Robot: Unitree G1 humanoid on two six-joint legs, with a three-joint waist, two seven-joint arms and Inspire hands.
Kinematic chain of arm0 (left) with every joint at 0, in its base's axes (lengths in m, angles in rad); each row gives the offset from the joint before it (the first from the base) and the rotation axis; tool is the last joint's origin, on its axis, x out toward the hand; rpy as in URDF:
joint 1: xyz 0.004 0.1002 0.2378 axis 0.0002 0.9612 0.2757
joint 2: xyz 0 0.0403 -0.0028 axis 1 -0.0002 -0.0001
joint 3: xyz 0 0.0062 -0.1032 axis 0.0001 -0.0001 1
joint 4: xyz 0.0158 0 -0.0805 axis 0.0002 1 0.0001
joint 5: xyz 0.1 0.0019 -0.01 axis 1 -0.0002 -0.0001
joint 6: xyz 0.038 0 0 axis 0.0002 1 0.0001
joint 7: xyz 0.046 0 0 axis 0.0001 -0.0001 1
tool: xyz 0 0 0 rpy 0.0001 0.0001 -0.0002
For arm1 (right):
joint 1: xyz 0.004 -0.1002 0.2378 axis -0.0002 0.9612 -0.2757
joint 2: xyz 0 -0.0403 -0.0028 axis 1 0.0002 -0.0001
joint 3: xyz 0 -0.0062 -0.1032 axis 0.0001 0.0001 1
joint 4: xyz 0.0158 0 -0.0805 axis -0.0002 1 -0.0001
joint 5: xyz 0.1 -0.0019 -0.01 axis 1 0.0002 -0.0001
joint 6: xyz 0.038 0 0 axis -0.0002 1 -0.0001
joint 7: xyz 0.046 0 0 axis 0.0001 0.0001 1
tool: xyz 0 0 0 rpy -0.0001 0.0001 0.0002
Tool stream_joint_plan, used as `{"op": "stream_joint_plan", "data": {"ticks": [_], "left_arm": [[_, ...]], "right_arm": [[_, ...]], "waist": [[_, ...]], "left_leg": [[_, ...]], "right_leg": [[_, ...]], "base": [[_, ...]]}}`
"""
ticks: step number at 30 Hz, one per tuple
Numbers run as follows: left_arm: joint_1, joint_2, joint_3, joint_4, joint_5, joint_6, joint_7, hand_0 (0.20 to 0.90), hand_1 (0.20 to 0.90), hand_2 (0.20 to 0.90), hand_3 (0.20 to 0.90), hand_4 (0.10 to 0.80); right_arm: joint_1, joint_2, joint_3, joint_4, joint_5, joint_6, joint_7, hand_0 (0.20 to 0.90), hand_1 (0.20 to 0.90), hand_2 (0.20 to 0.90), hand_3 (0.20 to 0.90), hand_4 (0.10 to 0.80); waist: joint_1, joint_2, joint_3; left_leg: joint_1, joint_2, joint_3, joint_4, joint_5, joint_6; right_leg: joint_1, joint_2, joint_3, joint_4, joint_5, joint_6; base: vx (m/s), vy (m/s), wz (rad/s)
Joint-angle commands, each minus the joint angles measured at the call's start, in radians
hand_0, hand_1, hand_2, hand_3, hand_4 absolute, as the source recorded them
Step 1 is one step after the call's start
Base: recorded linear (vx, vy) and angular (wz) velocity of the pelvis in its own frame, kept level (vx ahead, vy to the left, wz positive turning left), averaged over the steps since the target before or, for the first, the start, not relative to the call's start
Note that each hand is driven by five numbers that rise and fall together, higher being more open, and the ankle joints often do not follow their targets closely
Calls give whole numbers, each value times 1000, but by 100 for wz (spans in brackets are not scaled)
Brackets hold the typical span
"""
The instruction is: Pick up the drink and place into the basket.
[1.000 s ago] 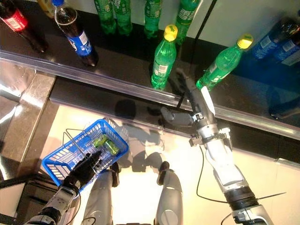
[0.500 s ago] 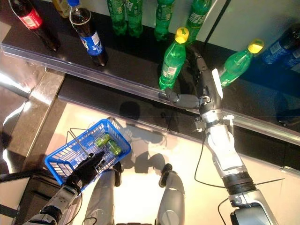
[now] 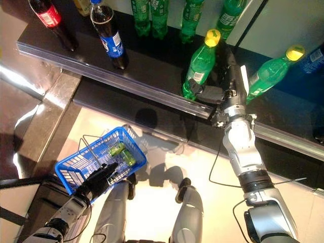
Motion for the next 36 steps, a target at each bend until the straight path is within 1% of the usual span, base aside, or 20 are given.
{"op": "stream_joint_plan", "data": {"ticks": [1,12,20,32,33,34,35,36], "left_arm": [[75,-16,-88,-44,32,34,-71,300,300,300,200,100],[67,-10,-108,-48,41,43,-72,300,300,300,200,100],[61,-12,-124,-52,45,41,-71,300,300,300,200,100],[65,-12,-132,-62,44,44,-64,300,300,300,200,100],[64,-11,-133,-63,43,46,-62,300,300,300,200,100],[64,-11,-134,-65,46,48,-61,300,300,300,200,100],[65,-12,-133,-64,50,47,-62,300,300,300,200,100],[66,-12,-133,-63,51,47,-62,300,300,300,200,100]], "right_arm": [[-147,-36,-45,9,45,-68,-1,900,900,900,900,800],[-218,-57,-6,75,73,-22,39,900,900,900,900,800],[-265,-53,30,104,76,5,57,900,900,900,900,800],[-293,-33,59,85,65,4,92,900,900,900,900,800],[-292,-30,59,74,58,5,88,575,575,575,521,421],[-291,-28,60,67,57,8,86,519,519,519,455,355],[-290,-26,61,63,56,9,87,300,300,300,200,100],[-290,-25,61,61,56,9,87,300,300,300,200,100]], "waist": [[27,14,-76],[38,20,-71],[46,28,-67],[54,38,-64],[54,38,-63],[55,38,-63],[56,38,-63],[56,38,-63]], "left_leg": [[94,16,-35,-108,54,19],[99,4,-43,-109,53,23],[97,-5,-49,-111,54,27],[103,-19,-53,-117,53,32],[103,-20,-53,-118,52,32],[103,-21,-52,-118,52,33],[104,-22,-52,-119,53,34],[105,-22,-52,-119,53,34]], "right_leg": [[-37,-32,22,-21,124,51],[-38,-38,17,-19,129,50],[-42,-39,14,-18,132,48],[-36,-44,4,-20,131,47],[-36,-44,4,-20,131,47],[-35,-44,3,-22,132,47],[-34,-44,2,-23,132,47],[-33,-44,2,-23,133,47]], "base": [[0,0,0],[8,2,2],[10,9,7],[-1,6,2],[0,0,0],[0,0,0],[0,0,0],[0,0,0]]}}
